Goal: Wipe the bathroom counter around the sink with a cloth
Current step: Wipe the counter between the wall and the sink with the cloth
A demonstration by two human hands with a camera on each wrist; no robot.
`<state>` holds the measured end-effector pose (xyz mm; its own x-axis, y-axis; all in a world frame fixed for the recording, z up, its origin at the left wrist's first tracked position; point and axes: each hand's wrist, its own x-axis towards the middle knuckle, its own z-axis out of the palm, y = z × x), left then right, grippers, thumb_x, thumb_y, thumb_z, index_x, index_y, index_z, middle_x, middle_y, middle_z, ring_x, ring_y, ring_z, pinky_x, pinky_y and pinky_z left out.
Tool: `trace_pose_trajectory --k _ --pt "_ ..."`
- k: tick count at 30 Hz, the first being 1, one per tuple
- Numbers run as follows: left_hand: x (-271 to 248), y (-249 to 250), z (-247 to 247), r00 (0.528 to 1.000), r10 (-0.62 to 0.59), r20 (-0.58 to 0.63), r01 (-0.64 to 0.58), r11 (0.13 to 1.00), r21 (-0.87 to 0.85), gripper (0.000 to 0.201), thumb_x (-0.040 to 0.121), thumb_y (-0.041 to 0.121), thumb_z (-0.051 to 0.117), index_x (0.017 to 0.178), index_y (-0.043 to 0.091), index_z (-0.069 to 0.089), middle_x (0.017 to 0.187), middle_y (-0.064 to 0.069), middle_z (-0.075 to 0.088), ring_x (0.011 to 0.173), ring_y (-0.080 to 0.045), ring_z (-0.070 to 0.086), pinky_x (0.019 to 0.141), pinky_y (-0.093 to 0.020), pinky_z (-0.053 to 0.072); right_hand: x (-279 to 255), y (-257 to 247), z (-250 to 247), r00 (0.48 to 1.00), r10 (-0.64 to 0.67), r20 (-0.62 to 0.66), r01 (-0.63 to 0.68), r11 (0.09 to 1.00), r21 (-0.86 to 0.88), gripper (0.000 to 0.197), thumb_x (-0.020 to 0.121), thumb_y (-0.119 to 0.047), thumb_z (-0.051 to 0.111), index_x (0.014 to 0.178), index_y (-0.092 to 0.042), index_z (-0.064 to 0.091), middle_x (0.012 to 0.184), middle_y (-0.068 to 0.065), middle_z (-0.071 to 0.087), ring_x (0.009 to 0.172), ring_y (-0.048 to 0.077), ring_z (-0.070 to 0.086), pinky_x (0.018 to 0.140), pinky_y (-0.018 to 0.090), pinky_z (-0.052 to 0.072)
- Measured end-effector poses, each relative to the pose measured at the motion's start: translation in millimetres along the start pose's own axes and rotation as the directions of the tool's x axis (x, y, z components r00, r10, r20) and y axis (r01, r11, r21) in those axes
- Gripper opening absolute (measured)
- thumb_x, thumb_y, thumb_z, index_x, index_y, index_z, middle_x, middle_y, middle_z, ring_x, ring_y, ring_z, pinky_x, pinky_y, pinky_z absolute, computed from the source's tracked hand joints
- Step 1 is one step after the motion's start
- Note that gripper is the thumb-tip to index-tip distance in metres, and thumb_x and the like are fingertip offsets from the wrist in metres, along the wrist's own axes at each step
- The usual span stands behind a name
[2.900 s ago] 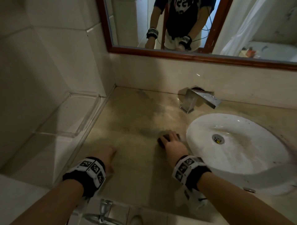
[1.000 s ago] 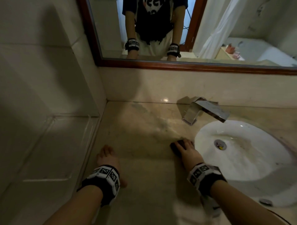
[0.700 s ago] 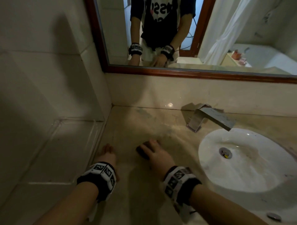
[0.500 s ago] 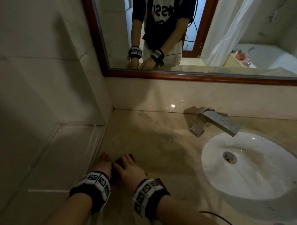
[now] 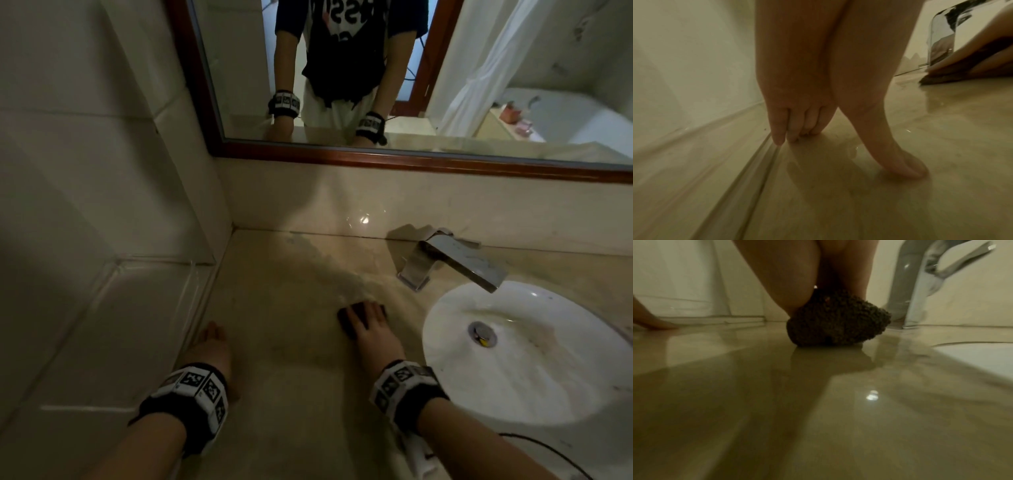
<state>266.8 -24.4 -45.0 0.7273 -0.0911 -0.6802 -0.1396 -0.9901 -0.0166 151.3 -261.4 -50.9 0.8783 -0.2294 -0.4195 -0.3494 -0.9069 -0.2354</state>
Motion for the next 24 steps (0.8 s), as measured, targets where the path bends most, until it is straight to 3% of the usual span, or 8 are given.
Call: trace_pose_trajectory --k 3,7,11,14,17,20,22,24 --pt "5.3 6.1 -1.7 0.999 -0.007 -0.049 0.003 0.996 -0.089 0.069 0.101 0.027 0.033 0.149 0.001 -0.01 0.16 -0.012 -0.004 0.148 -0.025 0.01 0.121 -0.035 0.017 -6.7 34.0 -1.0 0.991 0.129 -0.032 -0.128 0.991 0.031 0.07 0.096 -0.03 0.044 0.149 -0.031 -0.002 0.157 0.011 -0.015 0.145 0.033 -0.013 0.12 0.044 0.01" --pt "5.4 15.9 -3.0 0.989 0.037 -0.145 -0.05 0.995 -0.082 0.068 0.096 0.025 0.049 0.147 -0.003 0.015 0.155 -0.019 0.018 0.142 -0.029 0.028 0.117 -0.036 0.027 -14.4 66.6 -8.4 0.967 0.247 -0.064 -0.241 0.966 0.093 0.063 0.097 -0.03 0.042 0.149 -0.027 0.006 0.157 0.012 -0.003 0.145 0.033 0.0 0.118 0.043 0.021" --pt "1.7 29.1 -19.6 0.972 0.194 -0.133 -0.216 0.96 -0.176 0.084 0.095 0.027 0.053 0.149 0.002 -0.006 0.16 -0.012 -0.002 0.148 -0.023 0.008 0.12 -0.028 0.012 -17.6 65.9 -25.9 0.96 0.213 -0.182 -0.185 0.97 0.157 0.059 0.094 -0.025 0.047 0.147 -0.025 0.02 0.154 0.009 0.016 0.14 0.031 0.022 0.114 0.039 0.03" --pt "10.1 40.9 -19.6 0.949 0.275 -0.157 -0.309 0.914 -0.265 0.079 0.092 0.026 0.058 0.15 0.003 0.009 0.158 -0.013 0.015 0.146 -0.023 0.022 0.119 -0.029 0.019 -12.9 33.5 -35.4 0.974 0.046 -0.222 -0.008 0.985 0.17 0.062 0.093 -0.024 0.05 0.147 -0.03 0.019 0.157 0.007 0.01 0.142 0.03 0.02 0.118 0.039 0.023" --pt "6.1 61.1 -16.3 0.921 0.331 -0.205 -0.389 0.796 -0.463 0.044 0.094 0.025 0.055 0.134 0.008 0.048 0.139 -0.01 0.052 0.128 -0.024 0.049 0.111 -0.032 0.037 -3.6 -12.9 -35.4 0.987 -0.085 -0.14 0.107 0.981 0.162 0.068 0.095 -0.013 0.045 0.148 -0.032 0.009 0.159 0.004 0.004 0.144 0.028 0.017 0.119 0.038 0.018" --pt "1.4 77.1 -13.7 0.934 0.327 -0.141 -0.321 0.599 -0.734 0.03 0.1 0.03 0.041 0.1 0.016 0.067 0.114 -0.012 0.066 0.113 -0.028 0.06 0.106 -0.043 0.043 11.9 -48.0 -22.9 0.987 -0.058 -0.152 0.109 0.93 0.35 0.081 0.092 -0.005 0.046 0.148 -0.035 -0.004 0.151 0.008 0.031 0.13 0.026 0.044 0.109 0.037 0.038" --pt "2.1 81.6 -14.0 0.947 0.311 -0.084 -0.244 0.522 -0.817 0.035 0.099 0.032 0.042 0.115 0.009 0.064 0.12 -0.014 0.065 0.113 -0.029 0.06 0.105 -0.045 0.043 21.2 -58.8 -17.0 0.992 0.001 -0.123 0.055 0.893 0.447 0.081 0.092 -0.008 0.047 0.148 -0.029 -0.007 0.138 0.01 0.047 0.117 0.026 0.054 0.098 0.033 0.045" --pt "5.7 85.5 -12.2 0.951 0.306 -0.047 -0.198 0.485 -0.852 0.036 0.097 0.028 0.049 0.124 0.006 0.058 0.121 -0.013 0.063 0.115 -0.029 0.058 0.105 -0.041 0.044 24.4 -61.9 -13.6 0.999 -0.008 -0.053 0.032 0.889 0.456 0.071 0.093 -0.015 0.048 0.15 -0.022 0.006 0.139 0.01 0.046 0.122 0.026 0.05 0.101 0.033 0.042"
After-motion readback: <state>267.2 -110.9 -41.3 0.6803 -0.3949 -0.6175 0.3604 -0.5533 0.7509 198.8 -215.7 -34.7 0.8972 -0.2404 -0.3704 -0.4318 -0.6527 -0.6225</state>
